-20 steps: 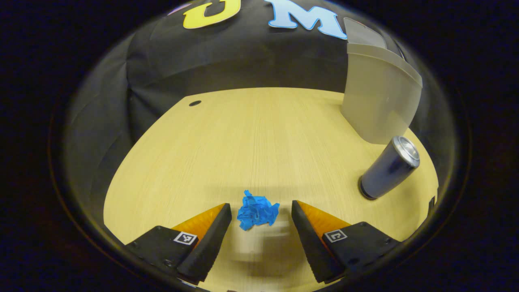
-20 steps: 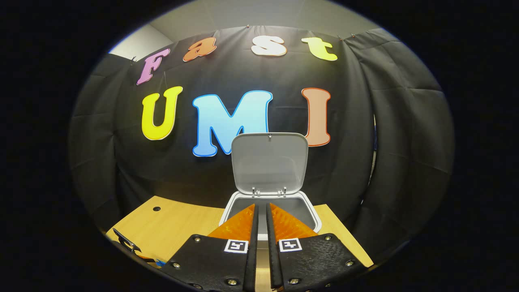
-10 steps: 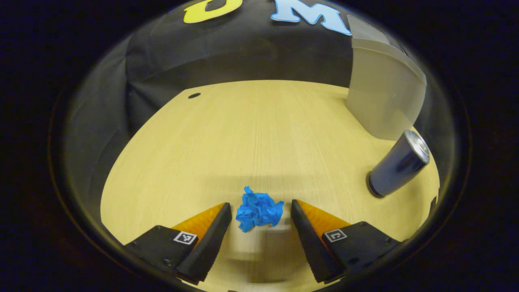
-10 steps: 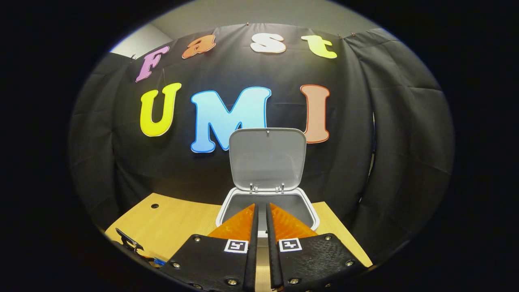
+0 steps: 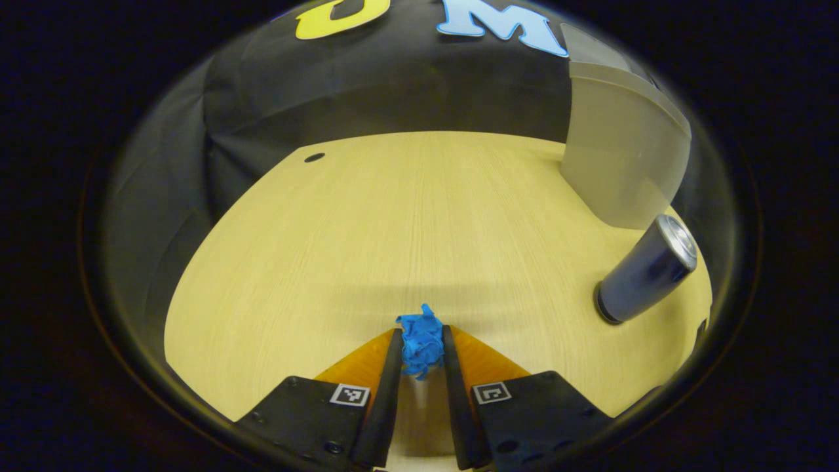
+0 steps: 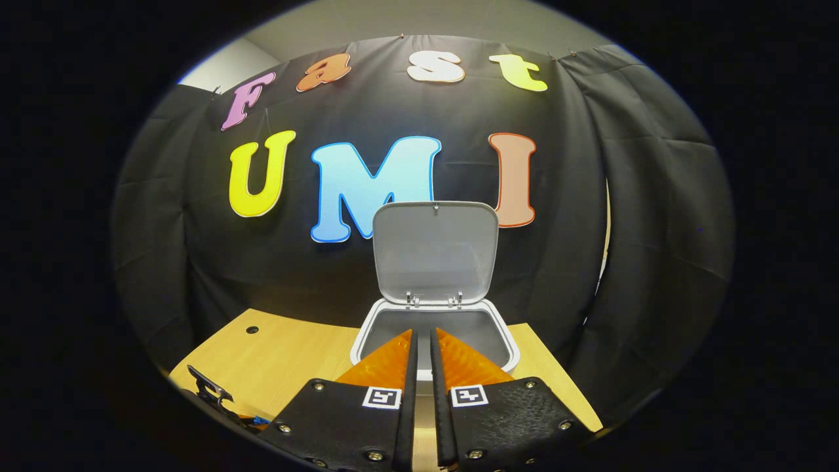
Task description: Press the lid of the desktop garbage bin to open it, pick up the crumpled paper on the desktop and throw it into the bin, then pick up the pop can on the desktop and drop it into the bin, and finally close the garbage bin lid.
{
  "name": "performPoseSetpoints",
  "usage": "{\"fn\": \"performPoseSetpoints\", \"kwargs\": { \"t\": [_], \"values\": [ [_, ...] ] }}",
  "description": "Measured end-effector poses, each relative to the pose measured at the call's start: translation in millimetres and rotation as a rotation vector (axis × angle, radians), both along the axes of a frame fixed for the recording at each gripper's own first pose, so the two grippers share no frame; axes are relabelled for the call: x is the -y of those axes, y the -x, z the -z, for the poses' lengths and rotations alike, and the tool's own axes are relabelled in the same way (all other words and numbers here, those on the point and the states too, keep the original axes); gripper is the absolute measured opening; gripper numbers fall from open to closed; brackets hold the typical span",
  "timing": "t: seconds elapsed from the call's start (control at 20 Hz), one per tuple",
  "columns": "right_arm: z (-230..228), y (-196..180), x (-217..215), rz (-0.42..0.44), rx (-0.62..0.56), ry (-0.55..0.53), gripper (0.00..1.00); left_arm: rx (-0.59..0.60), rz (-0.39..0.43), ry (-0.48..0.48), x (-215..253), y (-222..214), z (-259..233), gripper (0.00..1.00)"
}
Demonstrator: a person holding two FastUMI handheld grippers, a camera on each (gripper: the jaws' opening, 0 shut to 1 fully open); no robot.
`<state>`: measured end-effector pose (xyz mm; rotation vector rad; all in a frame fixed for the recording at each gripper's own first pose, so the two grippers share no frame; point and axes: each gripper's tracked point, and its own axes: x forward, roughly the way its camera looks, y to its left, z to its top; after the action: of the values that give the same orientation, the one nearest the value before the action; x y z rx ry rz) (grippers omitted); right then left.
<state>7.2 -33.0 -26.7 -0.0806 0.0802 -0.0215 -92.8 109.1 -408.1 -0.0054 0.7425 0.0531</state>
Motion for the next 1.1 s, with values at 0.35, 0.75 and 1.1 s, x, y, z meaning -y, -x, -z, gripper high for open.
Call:
{"fn": "performPoseSetpoints", "kwargs": {
  "t": [0.35, 0.75, 1.1],
  "values": [
    [4, 0, 2, 0.0, -0.006, -0.007, 0.13, 0.096, 0.044, -0.012, 15, -24, -50, 0.43],
    [9, 6, 13, 0.016, -0.007, -0.027, 0.13, 0.289, 0.114, 0.002, 45, -81, -150, 0.41],
    [14, 17, 34, 0.057, -0.009, -0.045, 0.13, 0.441, 0.221, 0.032, 100, -124, -233, 0.44]
  ]
}}
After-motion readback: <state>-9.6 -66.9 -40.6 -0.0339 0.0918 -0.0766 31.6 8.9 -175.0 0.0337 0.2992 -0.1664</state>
